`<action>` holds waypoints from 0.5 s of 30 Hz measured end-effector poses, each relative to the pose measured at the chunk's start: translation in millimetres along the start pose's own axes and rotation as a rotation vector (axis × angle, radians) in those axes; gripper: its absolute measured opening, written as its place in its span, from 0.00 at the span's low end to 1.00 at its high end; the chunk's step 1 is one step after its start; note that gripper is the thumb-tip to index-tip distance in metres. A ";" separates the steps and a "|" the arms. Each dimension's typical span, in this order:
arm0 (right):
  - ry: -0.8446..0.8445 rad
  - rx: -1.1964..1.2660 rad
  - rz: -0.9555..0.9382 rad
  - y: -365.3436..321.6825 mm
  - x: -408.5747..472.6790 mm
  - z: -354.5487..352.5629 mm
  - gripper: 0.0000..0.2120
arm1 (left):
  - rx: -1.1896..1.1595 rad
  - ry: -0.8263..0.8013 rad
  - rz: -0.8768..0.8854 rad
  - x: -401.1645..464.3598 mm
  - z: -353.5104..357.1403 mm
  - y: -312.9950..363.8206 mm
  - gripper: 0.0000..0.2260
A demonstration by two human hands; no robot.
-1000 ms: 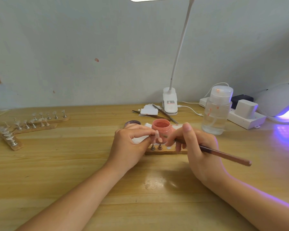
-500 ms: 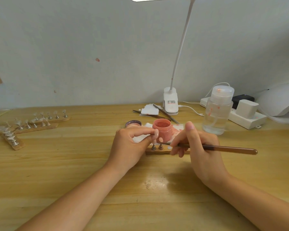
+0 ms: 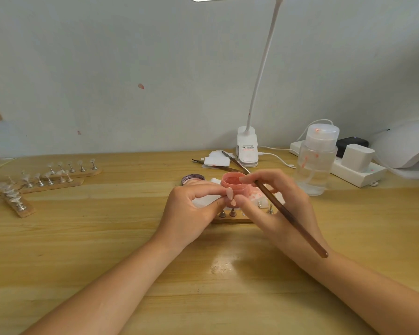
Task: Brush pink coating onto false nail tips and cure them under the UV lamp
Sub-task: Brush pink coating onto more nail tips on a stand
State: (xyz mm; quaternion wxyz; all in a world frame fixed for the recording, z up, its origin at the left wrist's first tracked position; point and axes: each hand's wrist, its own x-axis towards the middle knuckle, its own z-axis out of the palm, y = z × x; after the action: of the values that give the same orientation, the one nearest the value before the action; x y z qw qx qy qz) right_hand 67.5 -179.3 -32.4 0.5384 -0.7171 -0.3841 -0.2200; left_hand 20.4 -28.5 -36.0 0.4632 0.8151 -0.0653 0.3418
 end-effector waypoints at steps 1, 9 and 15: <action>-0.031 -0.023 0.001 1.3 0.4 0.8 0.15 | -0.003 -0.008 -0.001 0.0 -0.2 0.7 0.12; -0.101 -0.047 -0.030 3.9 0.4 2.5 0.13 | -0.030 -0.095 -0.033 -0.8 0.3 1.8 0.06; -0.091 0.039 0.020 5.2 0.9 -0.4 0.13 | 0.002 -0.091 -0.027 -1.2 0.3 1.9 0.05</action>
State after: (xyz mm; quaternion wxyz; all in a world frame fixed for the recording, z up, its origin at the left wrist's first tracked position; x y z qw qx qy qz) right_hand 72.3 -180.0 -34.7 0.5364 -0.7195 -0.4053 -0.1741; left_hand 18.8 -30.0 -35.5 0.4635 0.8311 -0.0747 0.2982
